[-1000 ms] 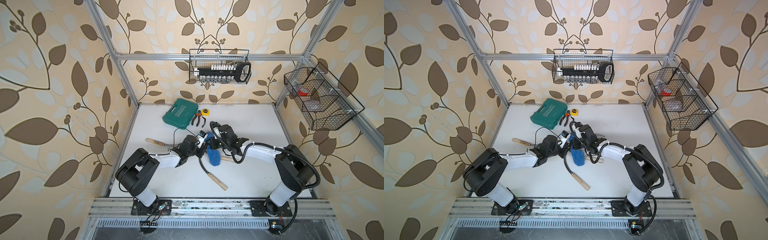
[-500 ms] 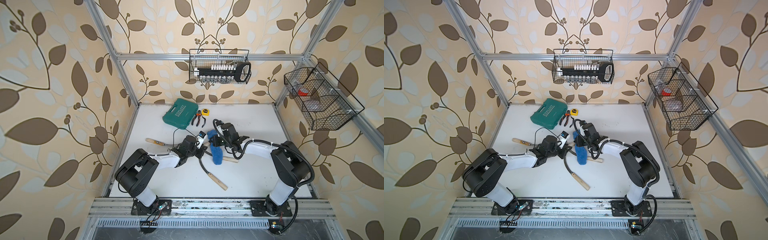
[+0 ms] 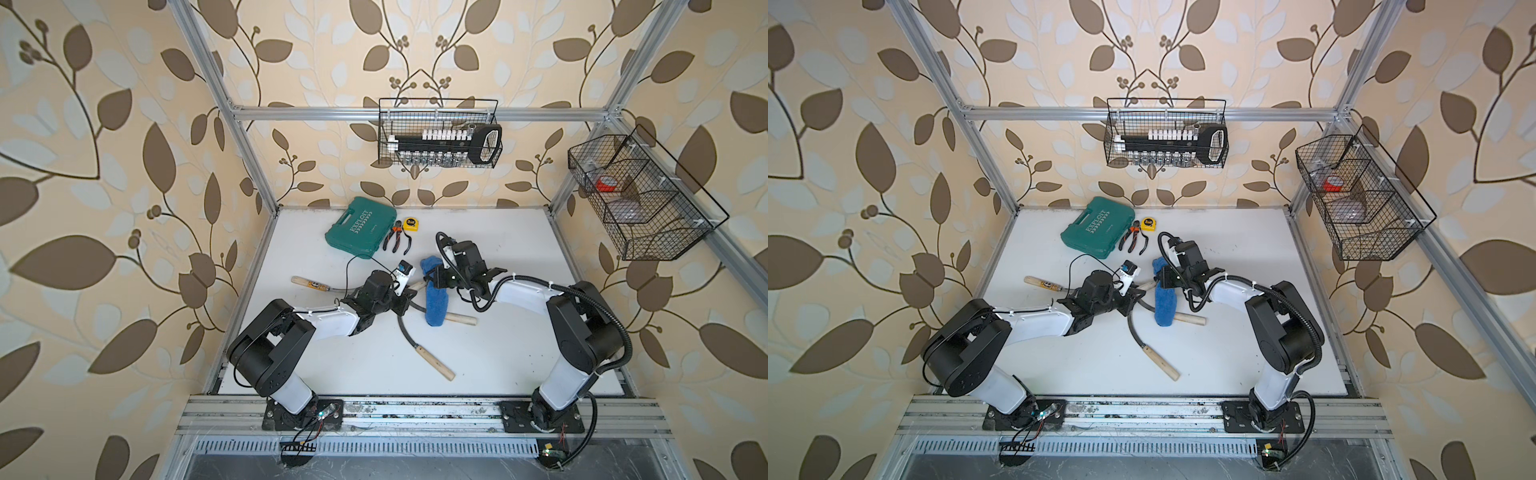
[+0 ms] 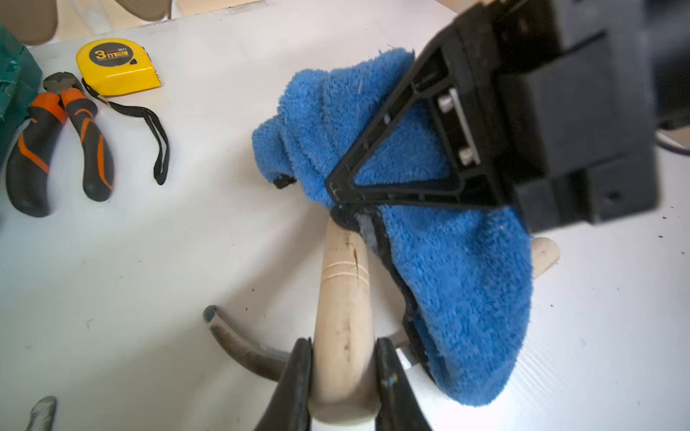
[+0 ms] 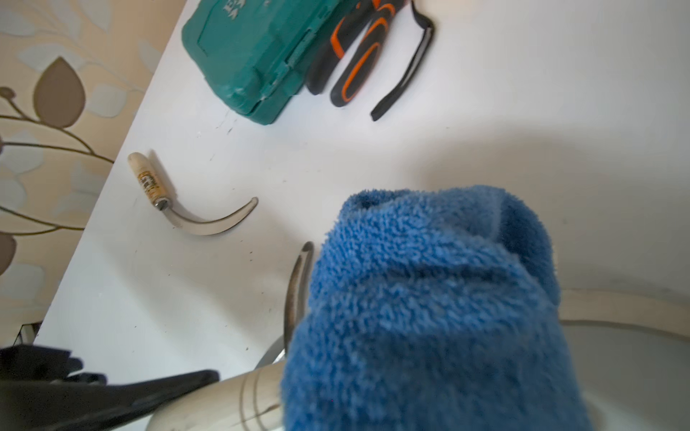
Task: Wipe small sickles with rags
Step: Wipe the small sickle.
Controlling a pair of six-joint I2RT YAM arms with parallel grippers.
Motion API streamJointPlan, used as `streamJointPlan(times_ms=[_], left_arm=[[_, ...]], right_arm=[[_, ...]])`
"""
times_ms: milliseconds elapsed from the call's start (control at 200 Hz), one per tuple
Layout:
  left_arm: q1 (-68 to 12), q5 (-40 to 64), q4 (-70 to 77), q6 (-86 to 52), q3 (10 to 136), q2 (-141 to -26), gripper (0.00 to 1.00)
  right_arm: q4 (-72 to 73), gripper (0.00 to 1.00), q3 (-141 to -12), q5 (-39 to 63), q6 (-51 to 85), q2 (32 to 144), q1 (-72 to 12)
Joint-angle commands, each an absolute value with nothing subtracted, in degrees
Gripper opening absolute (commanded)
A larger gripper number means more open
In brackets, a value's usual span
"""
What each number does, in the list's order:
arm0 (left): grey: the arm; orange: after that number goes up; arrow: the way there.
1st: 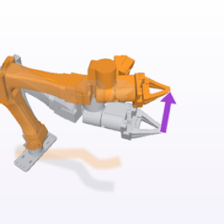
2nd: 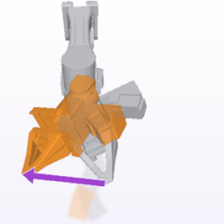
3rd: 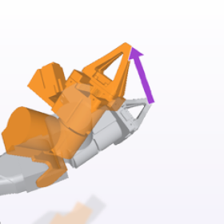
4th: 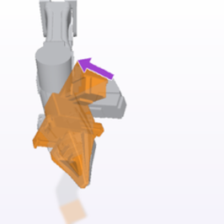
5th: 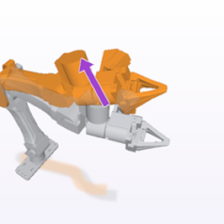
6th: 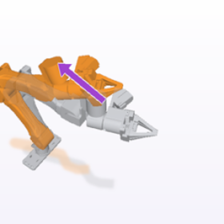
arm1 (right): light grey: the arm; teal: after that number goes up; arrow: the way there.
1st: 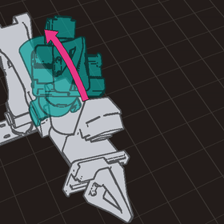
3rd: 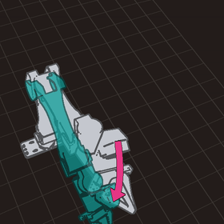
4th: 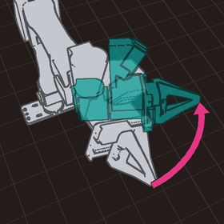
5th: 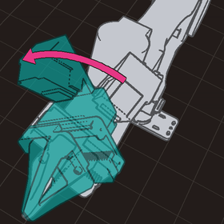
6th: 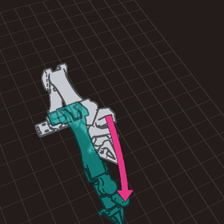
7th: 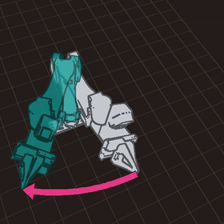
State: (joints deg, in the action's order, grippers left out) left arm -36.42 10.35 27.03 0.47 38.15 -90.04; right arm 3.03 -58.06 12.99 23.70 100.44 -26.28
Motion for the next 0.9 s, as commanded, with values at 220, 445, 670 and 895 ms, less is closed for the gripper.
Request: streamJointPlan(times_ms=[220,445,670,895], left_arm=[[-37.85,5.73,37.46,5.1,37.51,-88.87,0.0],[-39.51,1.1,40.34,8.4,36.3,-89.7,0.0],[-42.94,-3.77,46.29,14.15,33.05,-89.95,0.0],[-47.26,-11.64,51.78,21.18,33.99,-96.68,0.0]], right_arm=[[-7.91,0.0,-60.31,5.39,22.72,88.11,-24.46],[-16.63,0.0,-59.13,-16.0,27.82,81.31,-20.85],[-22.33,0.0,-63.49,-20.21,28.39,88.17,-16.25],[-23.9,0.0,-70.86,-17.47,26.85,100.04,-13.89]])
